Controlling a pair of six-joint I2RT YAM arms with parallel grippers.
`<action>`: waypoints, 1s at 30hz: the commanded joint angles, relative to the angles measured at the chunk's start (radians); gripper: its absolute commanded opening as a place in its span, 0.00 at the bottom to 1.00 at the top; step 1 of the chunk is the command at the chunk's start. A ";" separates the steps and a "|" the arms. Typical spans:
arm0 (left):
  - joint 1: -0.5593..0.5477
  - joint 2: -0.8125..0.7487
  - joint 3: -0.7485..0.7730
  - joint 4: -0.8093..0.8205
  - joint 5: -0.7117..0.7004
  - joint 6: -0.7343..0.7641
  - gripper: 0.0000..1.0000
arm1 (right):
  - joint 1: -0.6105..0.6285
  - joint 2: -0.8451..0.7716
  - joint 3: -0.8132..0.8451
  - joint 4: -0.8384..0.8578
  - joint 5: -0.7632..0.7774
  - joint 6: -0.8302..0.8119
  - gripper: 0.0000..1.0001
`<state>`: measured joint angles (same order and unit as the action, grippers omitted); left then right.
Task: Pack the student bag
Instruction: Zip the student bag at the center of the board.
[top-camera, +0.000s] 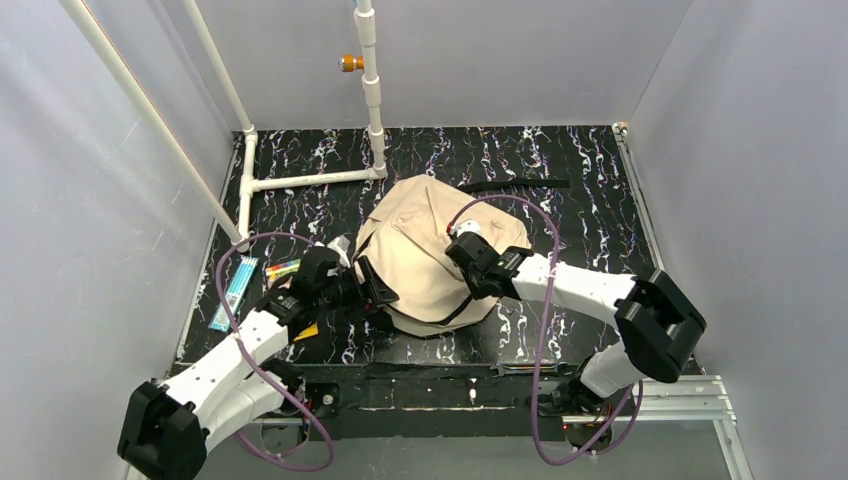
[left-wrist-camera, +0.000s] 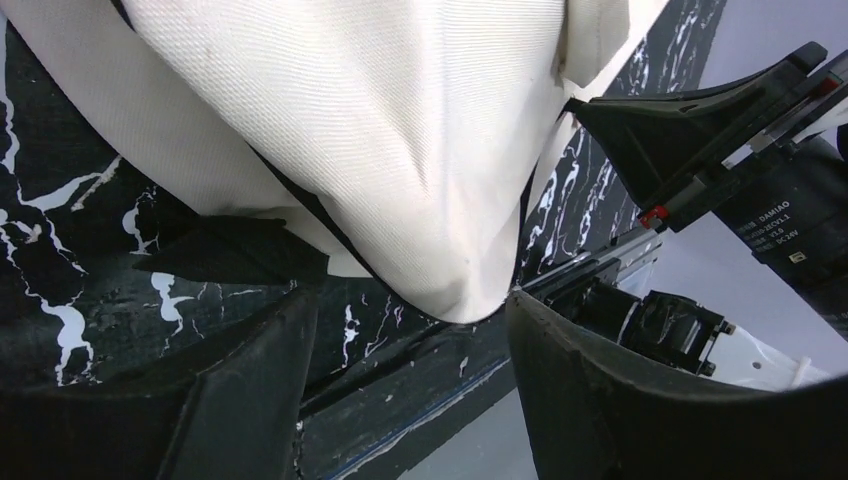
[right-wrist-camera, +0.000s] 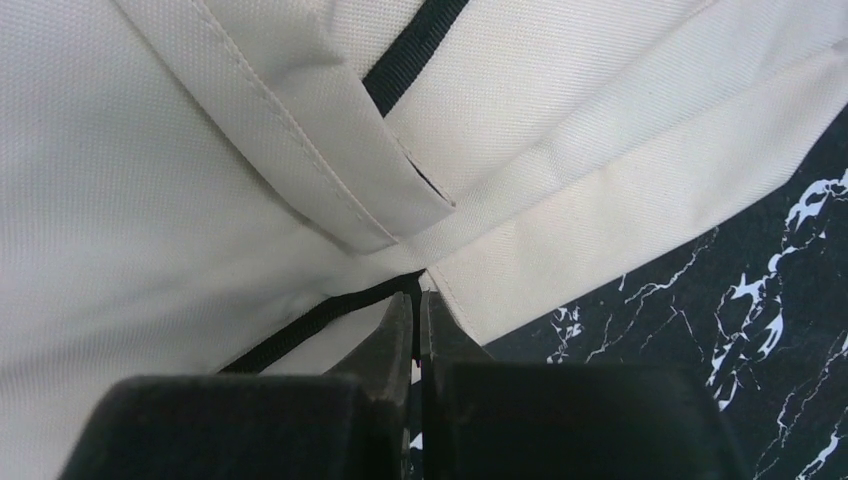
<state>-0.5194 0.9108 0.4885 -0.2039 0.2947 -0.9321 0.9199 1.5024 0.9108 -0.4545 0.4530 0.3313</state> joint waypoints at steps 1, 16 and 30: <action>-0.003 -0.046 0.051 -0.084 0.037 0.058 0.69 | 0.004 -0.096 0.000 -0.042 -0.031 -0.035 0.01; -0.112 0.820 0.690 0.254 0.114 0.061 0.40 | -0.045 -0.493 -0.377 0.420 -0.098 -0.043 0.01; -0.126 1.229 0.923 0.249 0.105 -0.032 0.35 | 0.111 -0.463 -0.369 0.422 -0.355 -0.073 0.01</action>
<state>-0.6495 2.0747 1.3937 0.0700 0.4347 -0.9356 0.9478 1.0225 0.5076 -0.0757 0.2100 0.2691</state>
